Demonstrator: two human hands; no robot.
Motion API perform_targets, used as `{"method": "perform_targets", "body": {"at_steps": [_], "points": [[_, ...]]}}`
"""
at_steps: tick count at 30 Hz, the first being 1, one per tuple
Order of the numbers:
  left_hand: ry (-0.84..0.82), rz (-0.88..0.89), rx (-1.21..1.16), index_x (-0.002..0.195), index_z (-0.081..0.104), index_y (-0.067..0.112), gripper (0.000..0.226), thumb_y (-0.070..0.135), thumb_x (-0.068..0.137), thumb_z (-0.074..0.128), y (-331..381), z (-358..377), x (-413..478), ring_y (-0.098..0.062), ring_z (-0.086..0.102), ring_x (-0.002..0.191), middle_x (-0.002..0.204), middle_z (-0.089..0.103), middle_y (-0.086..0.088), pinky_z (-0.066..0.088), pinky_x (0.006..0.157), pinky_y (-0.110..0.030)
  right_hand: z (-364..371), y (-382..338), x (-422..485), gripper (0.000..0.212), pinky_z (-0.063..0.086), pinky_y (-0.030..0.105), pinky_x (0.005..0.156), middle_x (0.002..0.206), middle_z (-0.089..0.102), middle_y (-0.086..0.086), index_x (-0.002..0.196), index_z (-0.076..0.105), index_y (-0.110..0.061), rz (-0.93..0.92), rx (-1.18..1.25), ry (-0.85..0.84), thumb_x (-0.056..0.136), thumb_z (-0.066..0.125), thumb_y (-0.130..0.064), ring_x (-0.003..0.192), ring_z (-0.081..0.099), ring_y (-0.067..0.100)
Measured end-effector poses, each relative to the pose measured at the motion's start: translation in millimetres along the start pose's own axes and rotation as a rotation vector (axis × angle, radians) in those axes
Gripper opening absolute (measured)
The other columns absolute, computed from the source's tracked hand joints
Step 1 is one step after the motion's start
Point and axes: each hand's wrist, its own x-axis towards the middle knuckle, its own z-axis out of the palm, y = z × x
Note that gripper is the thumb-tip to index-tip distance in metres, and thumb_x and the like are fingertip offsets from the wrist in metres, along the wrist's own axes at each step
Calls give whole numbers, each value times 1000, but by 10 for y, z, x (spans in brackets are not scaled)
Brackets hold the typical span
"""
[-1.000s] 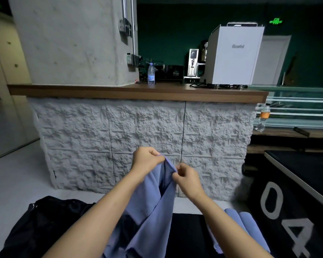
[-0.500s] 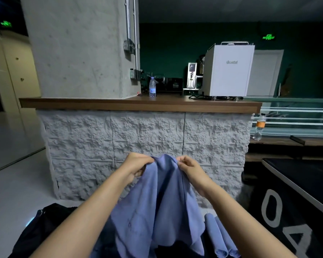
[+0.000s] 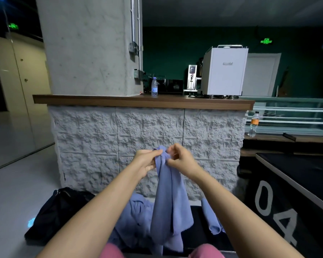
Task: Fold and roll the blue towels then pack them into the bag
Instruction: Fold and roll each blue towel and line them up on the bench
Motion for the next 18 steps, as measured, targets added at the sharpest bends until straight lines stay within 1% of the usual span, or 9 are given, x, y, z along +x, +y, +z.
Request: {"method": "perform_targets", "body": {"at_steps": [2, 5, 7, 8, 10, 13, 14, 16, 18], "points": [[73, 38, -40, 74, 63, 3, 11, 4, 85, 64, 89, -6, -47, -13, 63, 50, 56, 66, -5, 53, 52, -23, -8, 2, -35, 23, 32, 16, 50, 72, 50, -1, 78, 45, -16, -1, -218, 33, 75, 62, 0, 64, 44, 13], [109, 49, -93, 72, 63, 1, 11, 4, 82, 67, 252, -45, -38, -22, 62, 62, 71, 66, -12, 53, 63, -32, -21, 24, -54, 30, 31, 21, 52, 70, 46, -7, 69, 38, -24, 86, -407, -25, 74, 60, -4, 67, 45, 15], [95, 51, -83, 74, 65, 0, 10, 5, 82, 69, 312, -62, -42, -24, 63, 66, 76, 67, -14, 53, 69, -36, 8, 59, -49, 29, 34, 20, 55, 69, 47, -7, 67, 39, -22, 119, -425, -51, 78, 58, -3, 70, 47, 16], [93, 58, -70, 74, 65, 0, 10, 6, 81, 69, 327, -61, -65, -24, 63, 67, 78, 67, -15, 53, 68, -35, 25, 61, -53, 25, 39, 22, 59, 70, 51, -5, 68, 45, -19, 127, -377, -47, 81, 57, -2, 74, 50, 18], [115, 109, -19, 73, 63, -2, 19, 12, 80, 72, 326, -88, -82, -23, 63, 67, 76, 67, -15, 51, 64, -32, 40, 31, -77, 14, 48, 28, 68, 77, 60, 1, 79, 57, -12, 176, -99, -62, 90, 54, -3, 78, 57, 17], [159, 269, 197, 73, 61, 2, 41, 34, 64, 84, 305, -178, -61, -23, 58, 68, 74, 64, -13, 50, 64, -34, 12, -52, -111, 14, 45, 22, 66, 80, 64, 2, 90, 63, -10, 246, 354, -104, 95, 51, -7, 71, 58, 14], [199, 306, 268, 76, 61, 5, 39, 31, 62, 86, 301, -200, -78, -24, 60, 70, 77, 65, -13, 52, 66, -36, 1, -82, -113, 13, 45, 21, 63, 78, 63, 4, 89, 64, -11, 254, 449, -84, 95, 53, -8, 66, 55, 14], [268, 335, 343, 84, 55, 12, 29, 17, 70, 81, 287, -208, -115, -23, 61, 75, 80, 63, -9, 52, 66, -34, -17, -122, -91, 10, 44, 22, 59, 74, 59, 6, 90, 66, -10, 271, 571, -15, 93, 56, -9, 58, 50, 12], [199, 353, 372, 82, 58, 13, 14, 5, 80, 70, 253, -176, -145, -22, 61, 75, 76, 63, -7, 50, 68, -31, -21, -187, -66, 9, 43, 22, 57, 66, 54, 3, 87, 64, -9, 293, 631, 78, 92, 57, -7, 52, 47, 9]]}}
